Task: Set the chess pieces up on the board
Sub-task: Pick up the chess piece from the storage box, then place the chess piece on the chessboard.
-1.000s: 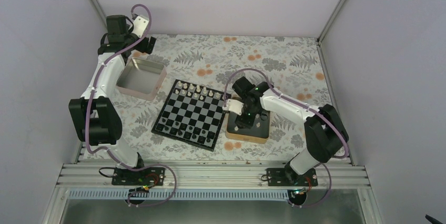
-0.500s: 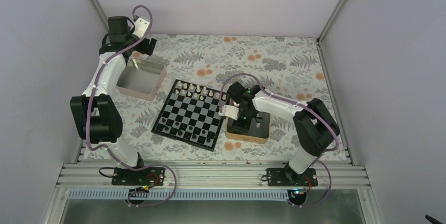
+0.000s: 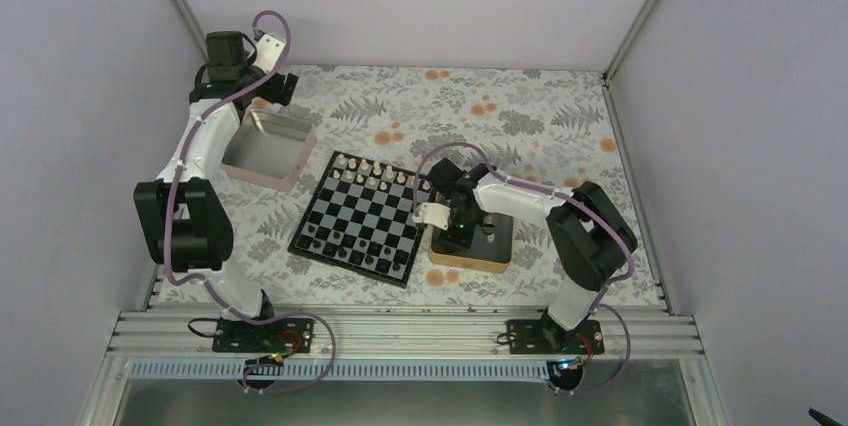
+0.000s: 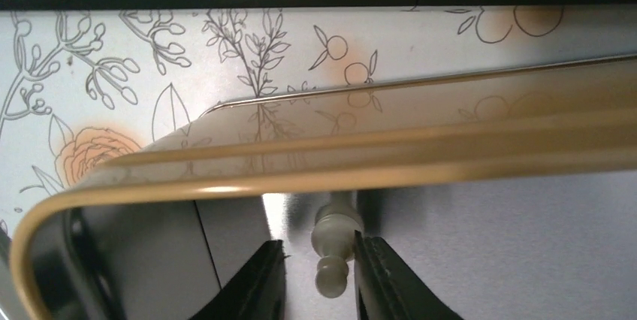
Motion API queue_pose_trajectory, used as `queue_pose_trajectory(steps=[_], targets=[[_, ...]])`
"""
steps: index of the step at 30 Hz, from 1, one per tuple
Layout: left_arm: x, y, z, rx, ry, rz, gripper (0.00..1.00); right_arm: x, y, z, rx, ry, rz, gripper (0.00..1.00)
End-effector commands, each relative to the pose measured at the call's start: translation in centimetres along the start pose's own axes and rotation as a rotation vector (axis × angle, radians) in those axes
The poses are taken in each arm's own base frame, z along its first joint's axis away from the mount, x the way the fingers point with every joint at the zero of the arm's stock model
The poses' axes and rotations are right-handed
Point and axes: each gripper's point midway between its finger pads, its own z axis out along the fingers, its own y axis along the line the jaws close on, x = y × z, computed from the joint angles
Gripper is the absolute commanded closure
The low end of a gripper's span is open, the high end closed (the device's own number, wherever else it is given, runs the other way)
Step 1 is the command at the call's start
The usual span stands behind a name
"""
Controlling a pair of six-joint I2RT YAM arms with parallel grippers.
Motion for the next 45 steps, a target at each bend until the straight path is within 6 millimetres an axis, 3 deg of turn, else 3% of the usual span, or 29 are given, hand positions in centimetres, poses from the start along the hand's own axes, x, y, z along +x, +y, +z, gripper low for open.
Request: queue_pose_trajectory(steps=[1,5,12,20,24,39,45], targets=[[-0.2,0.4,0.3,-0.008,-0.008,0.013,0.0,-0.6,-0.2,0.1,0.009,-0.01,-0.002,0.78],[-0.3,0.4,0.2,-0.008,-0.01,0.014,0.0,-0.6,-0.7,-0.5,0.042,-0.01,-0.003,0.85],[-0.3,0.3,0.2,-0.003,-0.009,0.012,0.0,-1.0,-1.9,-3.0,0.115,-0.011,0.001,0.88],[-0.6,0.3,-0.1,-0.002,-0.019,0.014,0.0,-3.3,-4.0,-7.4,0.194,-0.035,-0.018,0.88],[-0.6,-0.2,0.1,0.025,-0.023,0.009,0.0,-5.0,-4.9,-8.5,0.21,-0.048,-0.042,0.88],[-0.8,-0.5,-0.2,0.034,-0.031,0.014,0.0,-14.4,-7.3,-7.1,0.135,-0.149,-0.18,0.87],[-0.7,-0.6,0.0,0.039,-0.03,0.015,0.0,-15.1,-7.6,-5.3,0.101,-0.125,-0.195,0.87]])
